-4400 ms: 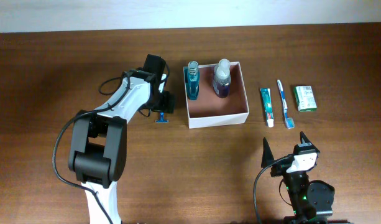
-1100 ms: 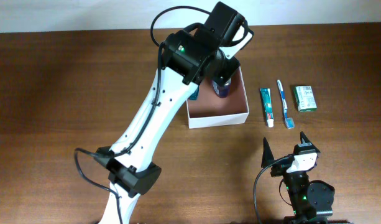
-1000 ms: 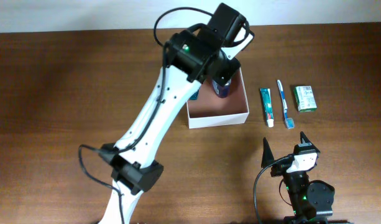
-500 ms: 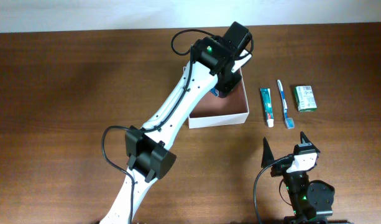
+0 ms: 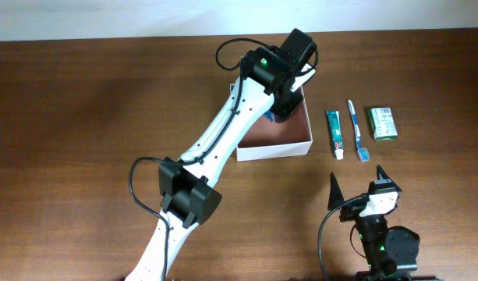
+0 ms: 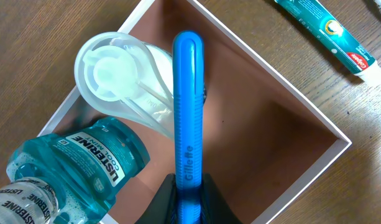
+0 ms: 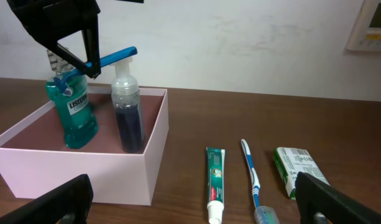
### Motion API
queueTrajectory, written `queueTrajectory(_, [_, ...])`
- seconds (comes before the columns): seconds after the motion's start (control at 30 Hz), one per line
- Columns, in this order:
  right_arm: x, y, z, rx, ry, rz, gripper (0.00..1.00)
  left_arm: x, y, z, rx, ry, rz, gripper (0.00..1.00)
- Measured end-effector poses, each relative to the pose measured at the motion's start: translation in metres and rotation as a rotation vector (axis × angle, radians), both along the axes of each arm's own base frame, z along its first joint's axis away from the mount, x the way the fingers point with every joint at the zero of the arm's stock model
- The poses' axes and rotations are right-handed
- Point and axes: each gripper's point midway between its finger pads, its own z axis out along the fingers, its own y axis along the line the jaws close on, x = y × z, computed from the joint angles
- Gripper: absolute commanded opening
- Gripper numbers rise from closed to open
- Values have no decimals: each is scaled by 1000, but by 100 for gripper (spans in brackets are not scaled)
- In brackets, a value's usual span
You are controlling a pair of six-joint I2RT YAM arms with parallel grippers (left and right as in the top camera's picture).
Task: Pack container
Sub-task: 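Carry the razor over the pink box with the left gripper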
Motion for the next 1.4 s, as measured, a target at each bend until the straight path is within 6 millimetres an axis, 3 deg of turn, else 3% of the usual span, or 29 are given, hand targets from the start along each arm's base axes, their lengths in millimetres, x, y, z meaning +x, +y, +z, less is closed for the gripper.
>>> queueTrajectory(0.13, [0, 0, 0, -1, 0, 0, 99, 0, 0, 0, 0, 0, 0, 7])
queueTrajectory(0.2, [0, 0, 0, -1, 0, 0, 99, 0, 0, 0, 0, 0, 0, 1])
queueTrajectory(0.63, [0, 0, 0, 0, 0, 0, 99, -2, 1, 0, 6, 6, -1, 1])
queueTrajectory(0.9, [0, 0, 0, -1, 0, 0, 99, -1, 0, 16, -17, -21, -1, 1])
queueTrajectory(1.1, [0, 0, 0, -1, 0, 0, 99, -18, 0, 11, -8, 49, -46, 1])
queueTrajectory(1.4, [0, 0, 0, -1, 0, 0, 98, -38, -17, 10, -9, 72, -167, 1])
